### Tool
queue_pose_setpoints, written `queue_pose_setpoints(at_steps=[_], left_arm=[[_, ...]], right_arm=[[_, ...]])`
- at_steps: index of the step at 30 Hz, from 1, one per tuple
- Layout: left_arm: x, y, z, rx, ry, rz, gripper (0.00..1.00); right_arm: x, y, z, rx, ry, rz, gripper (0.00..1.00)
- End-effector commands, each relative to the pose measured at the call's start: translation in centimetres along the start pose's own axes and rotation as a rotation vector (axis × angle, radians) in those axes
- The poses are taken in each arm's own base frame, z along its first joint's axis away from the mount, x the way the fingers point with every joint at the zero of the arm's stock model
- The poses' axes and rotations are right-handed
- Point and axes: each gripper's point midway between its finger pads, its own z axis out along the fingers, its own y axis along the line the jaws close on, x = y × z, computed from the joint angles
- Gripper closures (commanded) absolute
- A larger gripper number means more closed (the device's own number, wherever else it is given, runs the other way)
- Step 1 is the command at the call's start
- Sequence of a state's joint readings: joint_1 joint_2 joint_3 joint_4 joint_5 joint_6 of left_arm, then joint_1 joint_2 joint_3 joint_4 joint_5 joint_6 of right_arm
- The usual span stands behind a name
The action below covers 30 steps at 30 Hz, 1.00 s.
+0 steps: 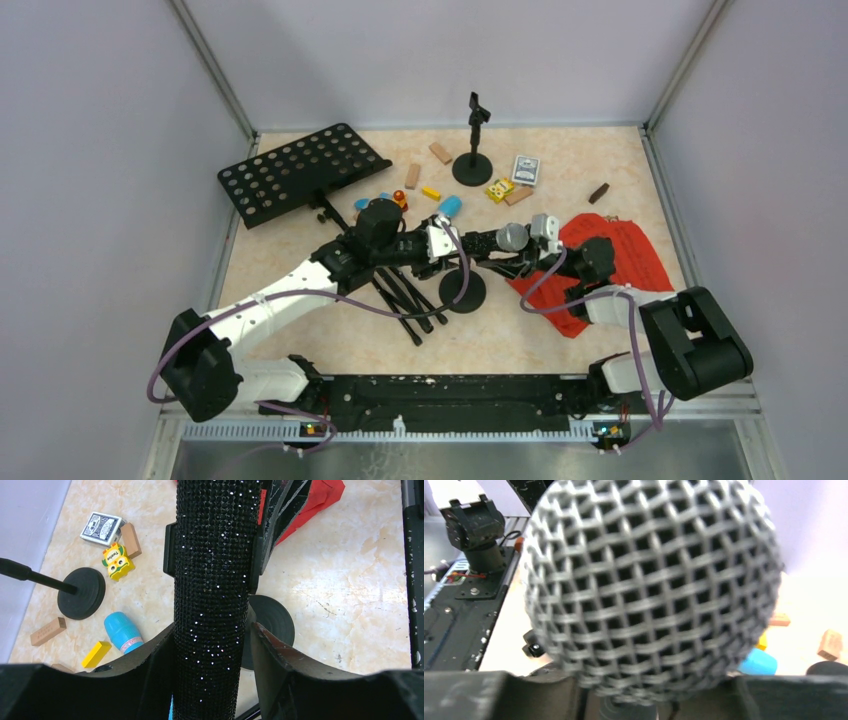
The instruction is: Pack up the instrument practice props
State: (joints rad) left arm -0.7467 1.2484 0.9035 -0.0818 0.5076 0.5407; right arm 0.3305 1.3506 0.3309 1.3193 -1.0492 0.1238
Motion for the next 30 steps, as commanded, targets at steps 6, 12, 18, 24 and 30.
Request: queue_pose_setpoints(at_steps=[6,12,18,24,30], left_arm=[[-2.1,0.9,-0.2,-0.017,-0.048,0.019,0.60],[-2.2,1.2,-0.5,-0.039,-0.040,0.013,1.00],[-3.0,2.1,-2.0,-0.116,-0.076,0.005,1.00],[-4.9,3.5,-4.9,-0.228,-0.165,-0.018,1.00],[-5.1,6.2,-7.7,-0.461,-0.204,-0.223,1.00]], right_arm=[[-1.4,-0.1,0.2,-0.020,-0.031,-0.062,1.00],[-1.4,-0.1,0.0,-0.002,-0.032,-0.063,1.00],[-1.2,-0.3,-0.3,0.034,-0.021,-0.066,1.00],[-0.9,-0.7,-0.7,0.076,0.016,-0.079,1.00],[-1.0,-1.3,-1.2,0.148,0.029,-0.064,0.96]])
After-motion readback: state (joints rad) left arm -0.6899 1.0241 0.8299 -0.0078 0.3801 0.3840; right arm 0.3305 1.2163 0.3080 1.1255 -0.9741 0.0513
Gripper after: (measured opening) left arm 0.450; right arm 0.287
